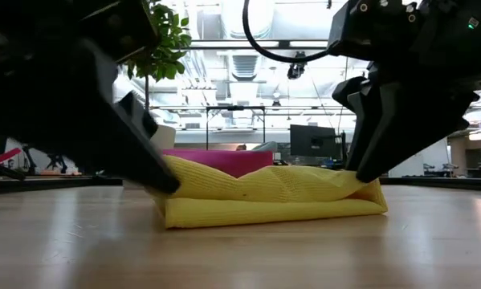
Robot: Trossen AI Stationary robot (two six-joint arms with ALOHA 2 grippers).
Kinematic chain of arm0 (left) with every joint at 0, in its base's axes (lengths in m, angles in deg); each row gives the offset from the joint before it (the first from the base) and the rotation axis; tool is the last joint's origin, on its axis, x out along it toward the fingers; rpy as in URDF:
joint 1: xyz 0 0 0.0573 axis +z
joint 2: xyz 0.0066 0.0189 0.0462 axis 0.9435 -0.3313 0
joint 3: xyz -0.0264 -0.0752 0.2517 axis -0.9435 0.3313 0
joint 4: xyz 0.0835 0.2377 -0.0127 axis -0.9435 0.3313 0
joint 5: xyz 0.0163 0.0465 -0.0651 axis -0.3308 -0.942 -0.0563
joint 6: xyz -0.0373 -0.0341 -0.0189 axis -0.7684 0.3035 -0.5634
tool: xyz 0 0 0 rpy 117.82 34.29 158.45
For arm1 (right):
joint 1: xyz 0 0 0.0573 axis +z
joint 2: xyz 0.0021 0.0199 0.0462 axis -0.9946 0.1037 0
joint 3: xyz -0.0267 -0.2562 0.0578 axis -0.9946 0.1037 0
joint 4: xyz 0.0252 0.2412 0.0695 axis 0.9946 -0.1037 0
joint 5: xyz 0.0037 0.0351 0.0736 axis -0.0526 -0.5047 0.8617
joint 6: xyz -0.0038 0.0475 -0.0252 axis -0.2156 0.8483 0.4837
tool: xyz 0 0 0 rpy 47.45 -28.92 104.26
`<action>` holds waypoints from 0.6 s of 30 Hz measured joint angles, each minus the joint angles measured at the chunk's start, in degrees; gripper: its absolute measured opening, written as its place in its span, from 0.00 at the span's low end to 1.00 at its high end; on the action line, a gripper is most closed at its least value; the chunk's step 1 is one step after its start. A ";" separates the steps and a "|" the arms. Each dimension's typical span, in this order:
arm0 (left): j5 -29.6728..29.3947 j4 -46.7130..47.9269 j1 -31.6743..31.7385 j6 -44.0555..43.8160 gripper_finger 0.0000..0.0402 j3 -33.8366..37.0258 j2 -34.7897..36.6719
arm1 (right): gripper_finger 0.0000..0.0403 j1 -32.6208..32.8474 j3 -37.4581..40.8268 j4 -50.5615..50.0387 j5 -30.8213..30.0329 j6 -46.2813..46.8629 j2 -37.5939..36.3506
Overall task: Fold microfiber towels
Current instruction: Fold the yellow microfiber cloth
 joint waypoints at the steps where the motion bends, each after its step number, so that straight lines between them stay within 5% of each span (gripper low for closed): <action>1: -0.81 -0.18 0.04 0.43 0.13 -0.40 -0.06 | 0.20 0.00 0.00 0.21 0.00 -0.03 0.00; 9: -4.69 -0.40 0.09 1.23 0.13 0.05 -0.48 | 0.03 0.00 0.04 0.69 0.02 -0.06 0.02; 18: -4.10 -0.06 0.15 1.18 0.13 0.24 -1.06 | 0.02 0.02 -0.20 -1.08 -1.30 3.06 -0.41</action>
